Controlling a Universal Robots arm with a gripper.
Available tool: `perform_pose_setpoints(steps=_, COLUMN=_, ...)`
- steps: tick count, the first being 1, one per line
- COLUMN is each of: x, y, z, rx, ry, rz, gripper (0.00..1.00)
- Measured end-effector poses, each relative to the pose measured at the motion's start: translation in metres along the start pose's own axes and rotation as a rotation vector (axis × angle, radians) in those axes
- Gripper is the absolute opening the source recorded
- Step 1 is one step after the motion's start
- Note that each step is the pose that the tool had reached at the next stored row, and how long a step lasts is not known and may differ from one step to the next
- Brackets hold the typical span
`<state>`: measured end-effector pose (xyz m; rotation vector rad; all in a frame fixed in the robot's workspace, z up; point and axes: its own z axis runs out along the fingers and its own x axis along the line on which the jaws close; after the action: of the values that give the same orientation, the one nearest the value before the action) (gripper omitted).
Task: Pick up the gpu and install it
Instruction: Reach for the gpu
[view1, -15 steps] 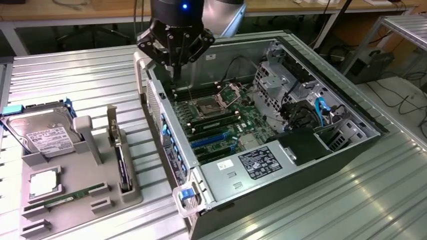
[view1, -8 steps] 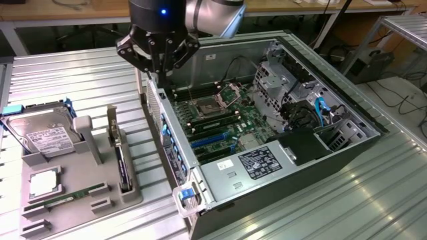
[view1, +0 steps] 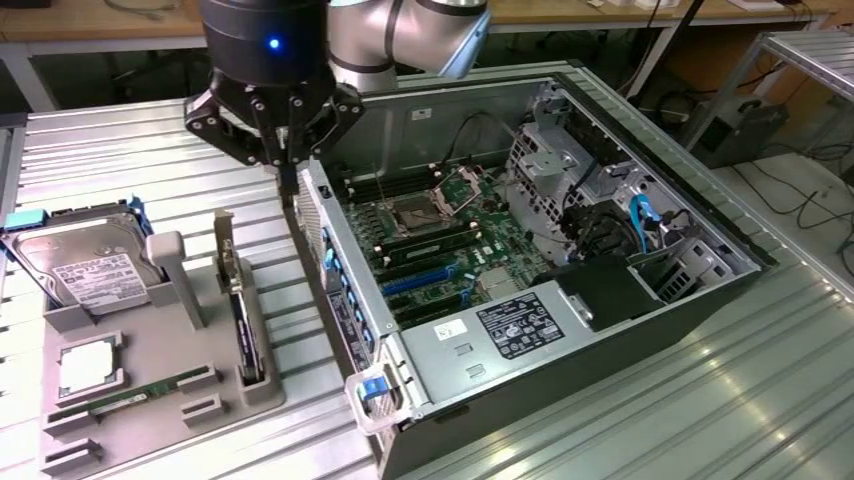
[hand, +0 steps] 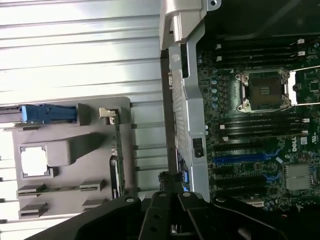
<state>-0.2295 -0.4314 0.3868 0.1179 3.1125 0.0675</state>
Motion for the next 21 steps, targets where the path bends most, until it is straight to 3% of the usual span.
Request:
perform_pose_setpoints(steps=12, x=0.041, y=-0.0191, z=0.0125, rx=0.0, ry=0.0, rz=0.0, gripper=0.11)
perform_pose_setpoints(steps=15, x=0.061, y=-0.0242, z=0.0187, rx=0.0001, ry=0.0001, rz=0.0, gripper=0.11)
perform_pose_setpoints(steps=21, x=0.062, y=-0.0244, z=0.0194, rx=0.0006, ry=-0.0001, rz=0.0, gripper=0.11)
